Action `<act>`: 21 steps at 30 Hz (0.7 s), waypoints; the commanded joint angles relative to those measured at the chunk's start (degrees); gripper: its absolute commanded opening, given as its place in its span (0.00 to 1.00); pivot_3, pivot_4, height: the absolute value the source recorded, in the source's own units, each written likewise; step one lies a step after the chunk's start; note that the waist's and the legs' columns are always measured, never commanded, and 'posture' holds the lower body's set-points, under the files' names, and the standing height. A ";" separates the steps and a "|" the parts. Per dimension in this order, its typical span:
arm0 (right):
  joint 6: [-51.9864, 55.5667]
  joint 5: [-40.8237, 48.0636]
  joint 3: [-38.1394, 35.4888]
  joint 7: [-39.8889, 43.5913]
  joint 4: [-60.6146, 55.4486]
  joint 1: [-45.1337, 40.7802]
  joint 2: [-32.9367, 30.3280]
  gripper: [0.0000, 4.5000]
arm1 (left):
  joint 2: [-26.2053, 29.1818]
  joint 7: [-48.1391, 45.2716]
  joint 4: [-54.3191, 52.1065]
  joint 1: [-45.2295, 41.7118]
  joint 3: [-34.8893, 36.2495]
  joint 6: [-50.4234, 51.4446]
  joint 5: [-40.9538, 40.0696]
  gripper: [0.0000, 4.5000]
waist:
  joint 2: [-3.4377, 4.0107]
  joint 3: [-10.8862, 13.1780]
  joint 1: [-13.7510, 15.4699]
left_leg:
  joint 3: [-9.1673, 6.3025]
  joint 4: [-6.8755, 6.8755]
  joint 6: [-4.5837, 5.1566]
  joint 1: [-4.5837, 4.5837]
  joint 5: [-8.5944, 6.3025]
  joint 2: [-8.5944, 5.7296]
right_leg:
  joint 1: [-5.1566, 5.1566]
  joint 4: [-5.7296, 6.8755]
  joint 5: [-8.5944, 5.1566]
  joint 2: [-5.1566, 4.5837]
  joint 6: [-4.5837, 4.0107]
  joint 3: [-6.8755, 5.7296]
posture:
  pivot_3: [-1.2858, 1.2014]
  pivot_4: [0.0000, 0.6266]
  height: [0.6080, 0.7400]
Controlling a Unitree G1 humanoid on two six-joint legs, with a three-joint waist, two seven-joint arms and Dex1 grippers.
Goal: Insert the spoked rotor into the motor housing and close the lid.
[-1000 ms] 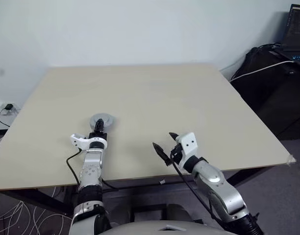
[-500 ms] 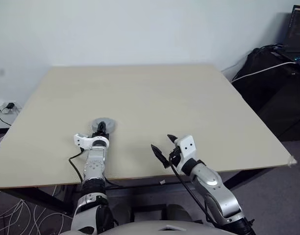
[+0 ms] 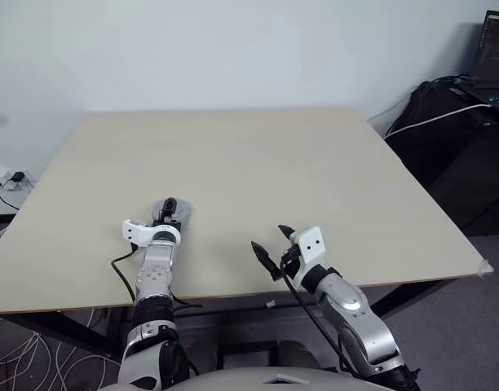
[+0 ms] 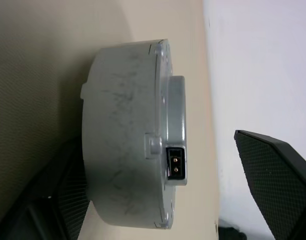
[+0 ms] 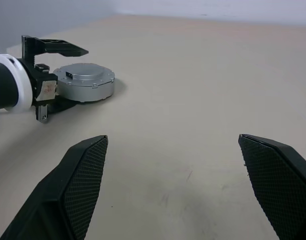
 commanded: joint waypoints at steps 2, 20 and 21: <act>-0.02 -0.16 -1.37 0.21 -1.22 -0.67 0.65 1.00 | -6.02 2.68 -10.87 8.26 -3.52 4.41 0.50 0.99 | 0.04 -0.04 -0.13 | 0.02 -0.07 0.00 0.00 0.00 0.00 | 0.00 -0.01 0.00 -0.01 -0.02 0.03 | 0.52 0.00 1.00; -1.41 -1.56 -4.01 -0.39 -2.37 2.08 0.68 1.00 | 8.43 -9.04 -37.19 30.93 -25.46 3.51 23.30 0.99 | 0.33 -0.37 -0.03 | 0.10 -0.14 -0.30 0.04 -0.21 0.00 | -0.05 -0.03 -0.08 -0.12 -0.05 0.02 | 0.52 0.00 1.00; -1.88 -1.98 -4.23 -0.57 -2.49 2.72 0.54 1.00 | 9.91 -10.78 -37.50 31.67 -26.99 0.82 27.30 0.99 | 0.37 -0.36 -0.13 | 0.09 -0.15 -0.31 0.04 -0.21 0.04 | -0.08 -0.03 -0.09 -0.11 -0.06 0.00 | 0.52 0.00 1.00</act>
